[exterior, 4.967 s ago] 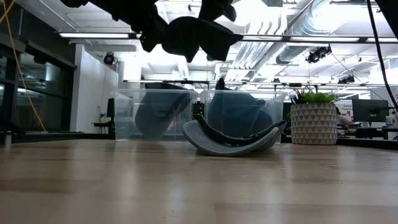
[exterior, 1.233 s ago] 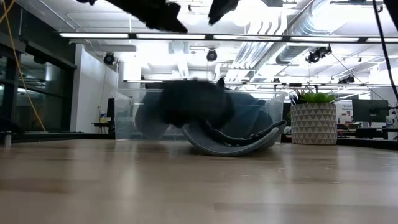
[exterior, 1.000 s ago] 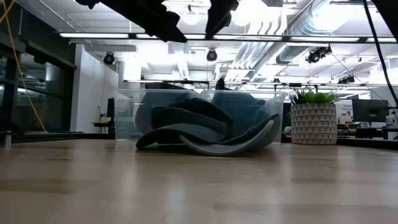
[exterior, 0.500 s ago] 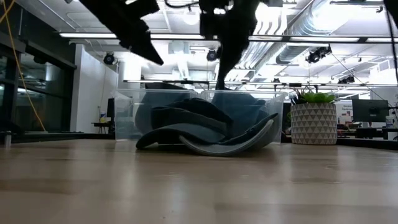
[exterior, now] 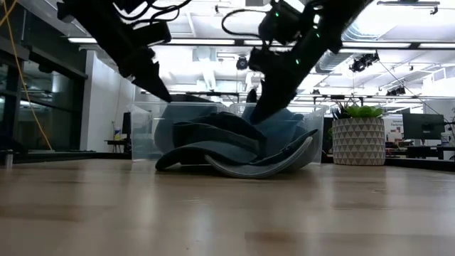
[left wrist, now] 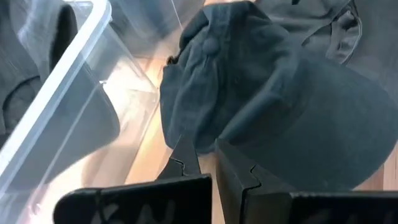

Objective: Pick & Place hat
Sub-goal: Put the blue cap into the right transparent bin

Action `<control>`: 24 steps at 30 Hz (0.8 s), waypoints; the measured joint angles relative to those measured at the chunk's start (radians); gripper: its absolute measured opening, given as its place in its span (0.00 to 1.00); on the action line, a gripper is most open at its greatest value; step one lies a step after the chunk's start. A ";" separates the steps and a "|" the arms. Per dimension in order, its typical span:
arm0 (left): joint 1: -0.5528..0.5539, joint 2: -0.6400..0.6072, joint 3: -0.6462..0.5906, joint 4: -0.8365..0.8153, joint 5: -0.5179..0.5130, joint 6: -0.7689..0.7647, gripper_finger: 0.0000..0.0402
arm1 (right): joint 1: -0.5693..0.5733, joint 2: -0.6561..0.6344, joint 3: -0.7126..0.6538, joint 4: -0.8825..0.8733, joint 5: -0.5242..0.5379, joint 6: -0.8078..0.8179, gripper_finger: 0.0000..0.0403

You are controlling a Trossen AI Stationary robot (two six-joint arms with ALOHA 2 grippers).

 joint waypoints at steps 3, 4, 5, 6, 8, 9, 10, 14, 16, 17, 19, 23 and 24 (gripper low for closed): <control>0.000 0.000 -0.012 0.001 0.006 -0.027 0.00 | -0.007 0.000 -0.062 0.104 0.057 0.019 0.51; 0.000 0.000 -0.018 0.002 0.006 -0.036 0.00 | -0.014 0.000 -0.076 0.133 0.064 0.029 0.51; 0.000 0.000 -0.027 0.002 0.007 -0.048 0.00 | -0.021 0.000 -0.086 0.149 0.068 0.038 0.51; 0.000 0.000 -0.037 0.001 0.007 -0.063 0.00 | -0.029 0.000 -0.095 0.162 0.069 0.041 0.51; 0.000 0.000 -0.060 -0.002 0.010 -0.100 0.00 | -0.042 0.000 -0.107 0.187 0.078 0.041 0.51; 0.000 0.000 -0.072 0.000 0.018 -0.117 0.00 | -0.048 0.000 -0.109 0.188 0.084 0.041 0.51; 0.000 0.000 -0.085 0.000 0.026 -0.135 0.00 | -0.054 0.000 -0.111 0.189 0.092 0.040 0.51; 0.000 0.000 -0.138 0.036 0.072 -0.192 0.00 | -0.078 0.000 -0.111 0.190 0.056 0.019 0.51; 0.000 0.000 -0.165 0.095 0.081 -0.199 0.00 | -0.079 0.000 -0.111 0.188 0.047 0.016 0.51; 0.000 0.000 -0.178 0.128 0.083 -0.209 0.00 | -0.079 -0.001 -0.111 0.184 0.046 0.015 0.51; 0.000 0.000 -0.201 0.181 0.079 -0.241 0.00 | -0.079 -0.010 -0.112 0.175 0.044 0.015 0.51; 0.000 0.011 -0.226 0.248 0.081 -0.279 0.00 | -0.076 -0.034 -0.111 0.181 0.037 0.022 0.51; 0.001 0.029 -0.226 0.265 0.087 -0.285 0.00 | -0.075 -0.043 -0.111 0.179 0.031 0.023 0.51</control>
